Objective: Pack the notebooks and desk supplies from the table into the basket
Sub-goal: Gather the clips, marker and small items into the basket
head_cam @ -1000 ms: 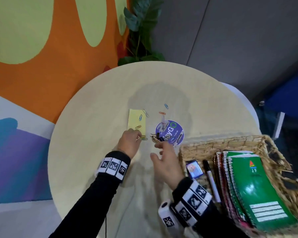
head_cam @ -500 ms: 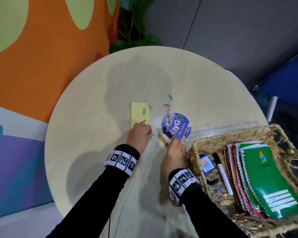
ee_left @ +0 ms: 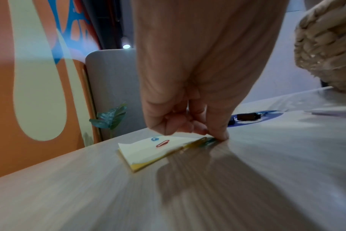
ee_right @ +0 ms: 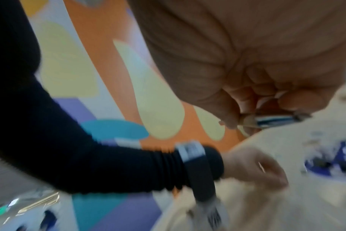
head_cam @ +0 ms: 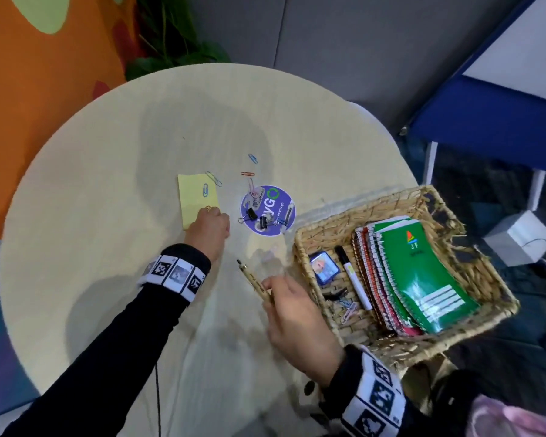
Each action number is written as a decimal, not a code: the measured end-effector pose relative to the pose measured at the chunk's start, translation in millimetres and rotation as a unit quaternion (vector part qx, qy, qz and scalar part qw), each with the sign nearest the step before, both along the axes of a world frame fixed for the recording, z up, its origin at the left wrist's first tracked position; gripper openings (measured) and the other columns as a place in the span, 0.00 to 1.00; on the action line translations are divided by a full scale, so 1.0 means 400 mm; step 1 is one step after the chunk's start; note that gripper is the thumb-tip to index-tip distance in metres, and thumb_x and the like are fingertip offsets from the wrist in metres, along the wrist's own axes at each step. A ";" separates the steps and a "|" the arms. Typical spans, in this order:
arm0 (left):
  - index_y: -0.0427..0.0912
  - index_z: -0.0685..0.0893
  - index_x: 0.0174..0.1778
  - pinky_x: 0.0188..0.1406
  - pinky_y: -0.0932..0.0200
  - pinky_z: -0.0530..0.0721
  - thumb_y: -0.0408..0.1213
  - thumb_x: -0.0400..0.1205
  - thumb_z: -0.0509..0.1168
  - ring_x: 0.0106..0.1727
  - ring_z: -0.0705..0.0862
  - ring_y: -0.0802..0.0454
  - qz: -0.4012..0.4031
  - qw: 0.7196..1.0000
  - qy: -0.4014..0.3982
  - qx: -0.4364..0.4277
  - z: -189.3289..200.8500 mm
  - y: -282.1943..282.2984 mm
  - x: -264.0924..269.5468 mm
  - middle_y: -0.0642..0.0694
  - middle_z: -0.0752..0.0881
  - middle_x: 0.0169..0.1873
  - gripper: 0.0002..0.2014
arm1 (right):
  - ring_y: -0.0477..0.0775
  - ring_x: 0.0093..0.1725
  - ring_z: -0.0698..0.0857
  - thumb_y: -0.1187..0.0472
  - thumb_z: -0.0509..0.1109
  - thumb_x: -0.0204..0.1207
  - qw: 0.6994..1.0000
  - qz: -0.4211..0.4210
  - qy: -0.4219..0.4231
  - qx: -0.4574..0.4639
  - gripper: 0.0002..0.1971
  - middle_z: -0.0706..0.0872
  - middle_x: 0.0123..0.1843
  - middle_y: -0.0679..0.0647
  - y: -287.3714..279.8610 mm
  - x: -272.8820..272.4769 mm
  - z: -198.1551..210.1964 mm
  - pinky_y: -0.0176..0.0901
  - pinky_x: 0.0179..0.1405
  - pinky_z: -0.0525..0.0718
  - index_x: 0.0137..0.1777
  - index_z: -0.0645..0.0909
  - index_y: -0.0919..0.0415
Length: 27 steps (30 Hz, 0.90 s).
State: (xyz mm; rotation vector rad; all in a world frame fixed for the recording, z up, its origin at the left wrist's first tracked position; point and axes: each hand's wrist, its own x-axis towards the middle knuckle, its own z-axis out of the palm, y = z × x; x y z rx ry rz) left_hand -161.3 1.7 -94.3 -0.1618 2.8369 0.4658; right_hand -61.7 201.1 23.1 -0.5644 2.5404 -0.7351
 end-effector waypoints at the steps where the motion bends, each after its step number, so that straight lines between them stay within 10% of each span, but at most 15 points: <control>1: 0.35 0.83 0.52 0.51 0.48 0.83 0.26 0.79 0.62 0.58 0.77 0.39 -0.020 0.999 -0.010 -0.028 0.000 0.004 0.000 0.37 0.80 0.52 0.08 | 0.58 0.53 0.78 0.62 0.58 0.78 1.000 -0.006 0.001 -0.007 0.10 0.79 0.53 0.58 0.033 -0.001 0.040 0.46 0.54 0.72 0.57 0.75 0.61; 9: 0.29 0.83 0.46 0.44 0.41 0.79 0.21 0.78 0.61 0.44 0.82 0.33 -0.028 0.995 0.091 -0.026 0.072 0.052 0.011 0.30 0.84 0.43 0.06 | 0.61 0.42 0.82 0.61 0.66 0.76 0.972 -0.121 0.003 0.204 0.12 0.81 0.37 0.60 0.287 -0.176 0.059 0.42 0.37 0.68 0.32 0.68 0.55; 15: 0.34 0.81 0.48 0.47 0.51 0.79 0.31 0.81 0.63 0.44 0.83 0.40 0.095 0.964 0.198 0.152 0.241 0.146 0.098 0.38 0.87 0.42 0.04 | 0.64 0.61 0.83 0.67 0.65 0.76 0.952 -0.073 -0.060 0.290 0.11 0.85 0.60 0.64 0.261 -0.268 -0.037 0.48 0.54 0.81 0.58 0.77 0.66; 20: 0.42 0.82 0.44 0.37 0.84 0.73 0.28 0.78 0.66 0.33 0.82 0.71 0.112 0.940 0.206 0.249 0.346 0.251 0.191 0.55 0.84 0.34 0.04 | 0.65 0.62 0.85 0.67 0.65 0.77 0.947 -0.013 -0.074 0.311 0.13 0.86 0.62 0.66 0.221 -0.293 -0.075 0.49 0.58 0.83 0.60 0.81 0.71; 27: 0.45 0.88 0.38 0.41 0.63 0.74 0.26 0.77 0.63 0.40 0.84 0.52 0.026 0.969 0.115 0.219 0.369 0.396 0.253 0.48 0.90 0.39 0.12 | 0.64 0.62 0.85 0.67 0.64 0.78 0.945 0.041 -0.072 0.316 0.13 0.86 0.63 0.66 0.221 -0.306 -0.111 0.50 0.58 0.83 0.60 0.81 0.72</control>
